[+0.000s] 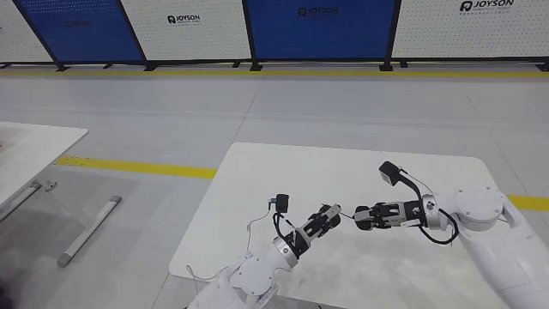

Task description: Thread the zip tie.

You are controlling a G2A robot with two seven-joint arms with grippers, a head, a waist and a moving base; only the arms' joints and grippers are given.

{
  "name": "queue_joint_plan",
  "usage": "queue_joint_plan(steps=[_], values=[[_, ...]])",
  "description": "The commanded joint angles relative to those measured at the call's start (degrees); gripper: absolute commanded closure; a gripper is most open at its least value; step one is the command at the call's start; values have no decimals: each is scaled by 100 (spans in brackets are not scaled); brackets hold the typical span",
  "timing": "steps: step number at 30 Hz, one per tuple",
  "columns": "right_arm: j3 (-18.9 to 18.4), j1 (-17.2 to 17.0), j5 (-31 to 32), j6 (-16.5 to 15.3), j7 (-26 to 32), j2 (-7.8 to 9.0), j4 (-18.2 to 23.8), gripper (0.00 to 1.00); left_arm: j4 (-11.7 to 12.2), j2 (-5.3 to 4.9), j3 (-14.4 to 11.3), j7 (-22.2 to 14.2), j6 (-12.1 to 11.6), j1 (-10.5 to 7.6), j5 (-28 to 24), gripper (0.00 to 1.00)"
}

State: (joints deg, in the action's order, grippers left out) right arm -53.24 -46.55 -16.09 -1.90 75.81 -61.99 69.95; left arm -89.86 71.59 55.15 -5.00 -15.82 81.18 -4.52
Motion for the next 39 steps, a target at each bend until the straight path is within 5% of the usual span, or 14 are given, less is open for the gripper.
queue_joint_plan(steps=[1,9,10,11,22,29,39], values=[[0,0,0,0,0,0,0,100,15,4,-2,13,0,-4,11,100],[0,0,0,0,0,0,0,100,38,20,-19,56,-30,-11,68,100],[0,0,0,0,0,0,0,32,38,21,-20,61,-33,-8,75,100],[0,0,0,0,0,0,0,0,37,22,-20,69,-36,-6,83,100],[-364,-324,-106,-50,-287,108,89,0,-4,49,-13,483,42,58,328,100],[-629,-571,-158,-46,-332,199,284,0,8,123,-132,1182,310,52,684,100],[-626,-586,-153,-45,-364,198,289,0,15,154,-185,1137,475,47,475,100]])
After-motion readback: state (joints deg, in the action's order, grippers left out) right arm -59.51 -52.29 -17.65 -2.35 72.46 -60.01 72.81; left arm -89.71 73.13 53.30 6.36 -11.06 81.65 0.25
